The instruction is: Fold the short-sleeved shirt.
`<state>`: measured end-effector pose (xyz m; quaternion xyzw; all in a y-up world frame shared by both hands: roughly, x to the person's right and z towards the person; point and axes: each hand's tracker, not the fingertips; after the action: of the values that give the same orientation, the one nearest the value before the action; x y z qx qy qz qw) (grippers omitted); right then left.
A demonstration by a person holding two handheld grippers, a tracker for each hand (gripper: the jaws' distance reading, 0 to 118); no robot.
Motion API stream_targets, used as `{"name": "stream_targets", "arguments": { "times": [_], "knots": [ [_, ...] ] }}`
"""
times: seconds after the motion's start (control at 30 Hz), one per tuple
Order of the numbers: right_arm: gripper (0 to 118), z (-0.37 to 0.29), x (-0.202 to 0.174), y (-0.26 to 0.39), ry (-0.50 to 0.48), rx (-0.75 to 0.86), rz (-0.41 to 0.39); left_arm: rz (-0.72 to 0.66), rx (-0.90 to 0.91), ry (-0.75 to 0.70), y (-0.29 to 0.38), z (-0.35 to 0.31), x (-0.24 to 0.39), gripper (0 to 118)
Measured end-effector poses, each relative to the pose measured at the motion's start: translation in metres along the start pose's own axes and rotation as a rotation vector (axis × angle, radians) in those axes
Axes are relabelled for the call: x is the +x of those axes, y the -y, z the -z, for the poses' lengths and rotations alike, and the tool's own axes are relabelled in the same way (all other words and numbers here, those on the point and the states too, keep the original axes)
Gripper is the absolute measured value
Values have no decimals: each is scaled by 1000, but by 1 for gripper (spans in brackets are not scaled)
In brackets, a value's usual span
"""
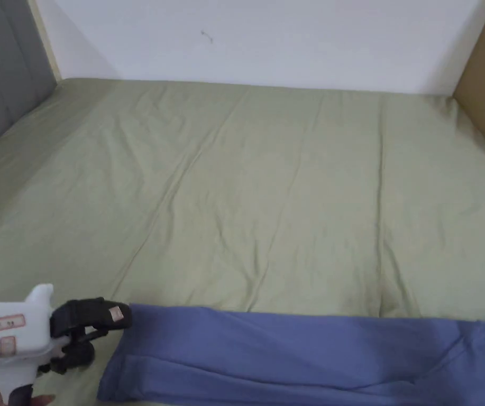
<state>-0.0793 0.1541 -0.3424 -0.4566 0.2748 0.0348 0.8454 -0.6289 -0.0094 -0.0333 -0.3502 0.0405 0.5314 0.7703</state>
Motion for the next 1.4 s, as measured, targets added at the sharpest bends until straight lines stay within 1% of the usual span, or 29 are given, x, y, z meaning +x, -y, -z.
{"name": "stream_targets", "arguments": {
  "times": [0.07,0.13,0.2,0.23,0.27,0.3,0.33,0.37,0.43,0.47,0.5,0.53,0.57,0.67,0.7,0.73,0.8,0.83,0.9,0.93,0.97,1.0,1.1,1.17,1.2,1.27,1.3,1.37,1.4],
  "knots": [
    [0,-1,0,-1,12,-16,-4,-16,-29,76,6,16,-13,118],
    [0,-5,-4,-2,36,-22,-22,19,35,229,9,20,-15,118],
    [0,-9,-6,-4,47,-25,-38,-106,-9,412,10,32,-25,118],
    [0,-10,-8,-6,52,-29,-43,-169,-41,499,14,40,-29,115],
    [0,-9,-9,-7,57,-32,-45,-195,-72,541,18,50,-31,106],
    [0,-8,-11,-8,58,-34,-46,-169,-63,524,17,51,-32,87],
    [0,-7,-12,-9,59,-35,-45,-144,-56,494,17,55,-33,37],
    [0,-6,-14,-9,58,-36,-43,-128,-69,430,17,60,-35,4],
    [0,-3,-20,-10,41,-45,-43,-107,-99,140,15,75,-45,3],
    [0,-1,-21,-10,34,-49,-50,-220,-85,303,12,73,-46,3],
    [0,1,-25,-9,30,-54,-62,-157,-64,303,7,65,-31,3],
    [0,2,-29,-9,29,-57,-81,-25,-84,156,4,63,-21,3],
    [0,3,-32,-9,29,-60,-100,23,-92,112,-3,63,-18,3],
    [0,5,-41,-7,33,-58,-162,144,-31,-43,-7,39,13,3],
    [0,5,-43,-6,39,-56,-170,177,3,-82,6,28,38,3],
    [0,4,-43,-6,41,-56,-171,222,46,-141,7,17,48,3],
    [0,4,-42,-8,10,-59,-160,259,190,-312,6,-11,67,3],
    [0,4,-40,-8,-7,-56,-147,321,230,-431,11,-20,78,3],
    [0,4,-35,-9,-19,-51,-128,492,259,-693,15,-27,101,3],
    [0,4,-33,-9,-20,-47,-124,548,250,-767,17,-27,108,3],
    [0,4,-32,-9,-21,-40,-121,562,231,-767,14,-23,104,3],
    [0,3,-29,-8,-23,-37,-119,548,214,-726,16,-21,111,3],
    [0,2,-22,-5,-36,-31,-97,480,184,-508,25,-7,139,3],
    [0,3,-15,-2,-46,-34,-75,465,136,-400,30,16,162,3],
    [0,3,-12,-1,-52,-37,-60,465,91,-367,33,34,175,3],
    [0,1,-6,1,-66,-44,-25,485,30,-326,37,68,192,4],
    [0,0,-2,1,-82,-51,-5,502,17,-350,41,87,200,4],
    [0,-4,4,1,-90,-47,10,544,-28,-390,50,119,214,5],
    [0,-7,7,1,-86,-42,15,565,-67,-375,54,135,219,6]
  ]
}}
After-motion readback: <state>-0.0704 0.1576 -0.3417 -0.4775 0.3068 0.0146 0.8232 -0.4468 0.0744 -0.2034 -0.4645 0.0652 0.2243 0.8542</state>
